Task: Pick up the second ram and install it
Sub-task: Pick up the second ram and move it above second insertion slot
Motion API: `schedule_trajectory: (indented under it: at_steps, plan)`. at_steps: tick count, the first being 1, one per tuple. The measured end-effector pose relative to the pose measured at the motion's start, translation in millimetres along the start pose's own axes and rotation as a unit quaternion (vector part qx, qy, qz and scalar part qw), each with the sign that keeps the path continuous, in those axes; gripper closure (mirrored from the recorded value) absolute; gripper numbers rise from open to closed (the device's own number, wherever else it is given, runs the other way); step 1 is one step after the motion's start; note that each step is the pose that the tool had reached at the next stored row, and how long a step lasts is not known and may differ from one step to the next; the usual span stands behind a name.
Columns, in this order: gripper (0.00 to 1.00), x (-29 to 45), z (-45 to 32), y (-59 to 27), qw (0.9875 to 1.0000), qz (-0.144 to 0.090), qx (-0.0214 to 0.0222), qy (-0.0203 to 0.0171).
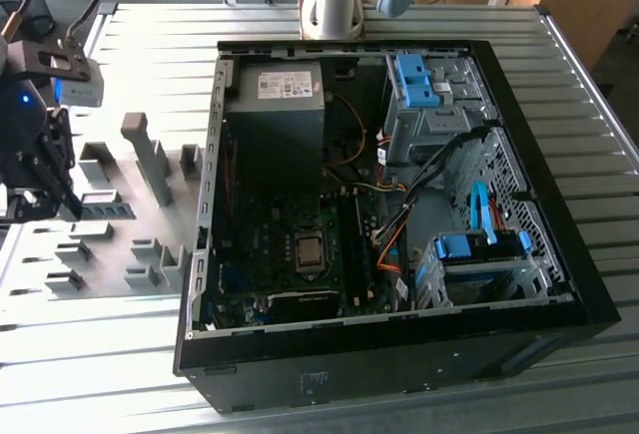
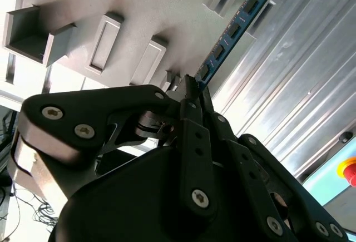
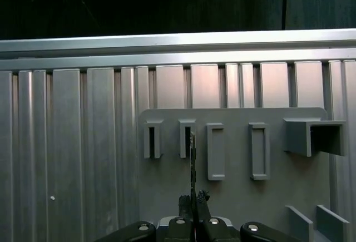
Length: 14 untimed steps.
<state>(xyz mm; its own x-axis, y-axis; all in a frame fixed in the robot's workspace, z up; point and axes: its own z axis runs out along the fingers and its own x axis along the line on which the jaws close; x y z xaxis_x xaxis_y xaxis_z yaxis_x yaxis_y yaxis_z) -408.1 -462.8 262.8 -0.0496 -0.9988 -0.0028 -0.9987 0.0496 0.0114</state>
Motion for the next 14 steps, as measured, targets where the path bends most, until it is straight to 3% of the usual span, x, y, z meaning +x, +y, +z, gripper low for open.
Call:
schedule_trajectory:
  at_steps: [14]
  plan:
    - [0.86, -0.1, -15.4, 0.2, 1.0, 0.0, 0.0001, -0.0001]
